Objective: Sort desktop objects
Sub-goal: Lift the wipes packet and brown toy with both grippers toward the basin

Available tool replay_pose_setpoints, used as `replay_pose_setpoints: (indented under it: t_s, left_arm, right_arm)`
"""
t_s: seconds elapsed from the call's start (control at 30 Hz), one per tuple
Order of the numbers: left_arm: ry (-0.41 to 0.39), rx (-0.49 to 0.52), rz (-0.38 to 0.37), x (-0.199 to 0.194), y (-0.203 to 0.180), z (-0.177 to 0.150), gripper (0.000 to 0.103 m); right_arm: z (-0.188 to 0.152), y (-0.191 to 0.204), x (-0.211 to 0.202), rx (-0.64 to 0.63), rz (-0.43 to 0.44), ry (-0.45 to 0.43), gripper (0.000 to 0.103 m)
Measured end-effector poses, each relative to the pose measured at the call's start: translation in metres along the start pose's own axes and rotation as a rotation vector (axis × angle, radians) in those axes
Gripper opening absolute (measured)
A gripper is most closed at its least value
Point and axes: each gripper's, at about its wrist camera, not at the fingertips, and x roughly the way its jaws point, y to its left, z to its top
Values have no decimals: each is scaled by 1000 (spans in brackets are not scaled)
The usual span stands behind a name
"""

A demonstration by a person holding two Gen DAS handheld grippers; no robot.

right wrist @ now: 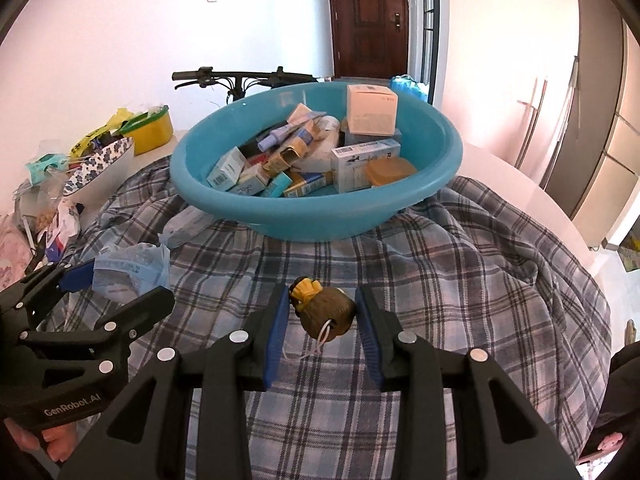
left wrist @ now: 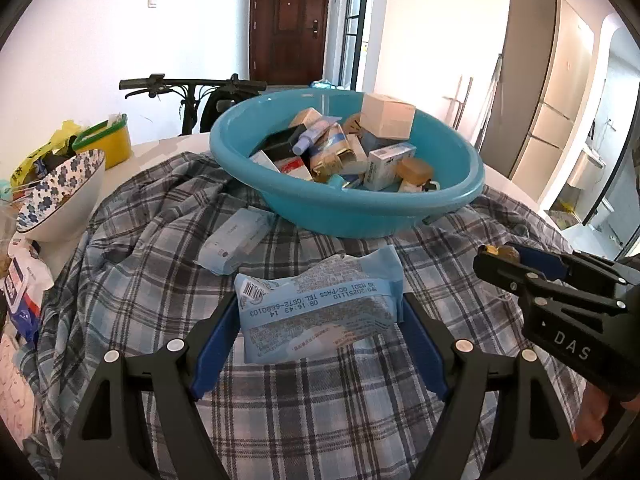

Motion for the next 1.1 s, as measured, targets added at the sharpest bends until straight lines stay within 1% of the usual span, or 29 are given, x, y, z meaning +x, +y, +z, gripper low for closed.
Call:
replay_pose_setpoints:
  t_s: [0.17,0.43,0.63,0.8,1.1]
  left_arm:
    - [-34,5,2,-12,-1,7,81]
    - [-80,19,9,-26,-1,22,81]
    - [-131,8,3,-38,2,45,81]
    - [-190,27,12,-52,1,64,81]
    - [-257,13,-13,-69,-2,95,81]
  right_arm:
    - [3,7,-7,-26,-6,-18,33]
    - [18,10,-25,-45,-9,-72,33]
    - [36,10,-35,-29,0,-114,33]
    - [54,11,-49,-40,-6,-166,33]
    - [84,9,-73,-67,-24,-259,33]
